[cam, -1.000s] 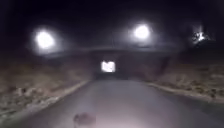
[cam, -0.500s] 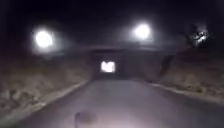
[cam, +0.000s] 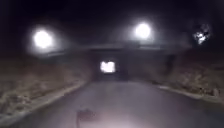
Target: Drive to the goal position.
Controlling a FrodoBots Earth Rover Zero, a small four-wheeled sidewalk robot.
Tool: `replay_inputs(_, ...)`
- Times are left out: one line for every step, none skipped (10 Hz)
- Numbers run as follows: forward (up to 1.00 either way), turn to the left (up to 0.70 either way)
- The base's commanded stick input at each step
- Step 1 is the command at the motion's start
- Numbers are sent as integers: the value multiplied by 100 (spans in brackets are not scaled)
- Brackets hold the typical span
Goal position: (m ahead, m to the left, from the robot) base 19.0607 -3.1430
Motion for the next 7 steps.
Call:
replay_inputs(100,7)
replay_inputs(100,5)
replay_inputs(100,5)
replay_inputs(100,5)
replay_inputs(100,5)
replay_inputs(100,5)
replay_inputs(100,5)
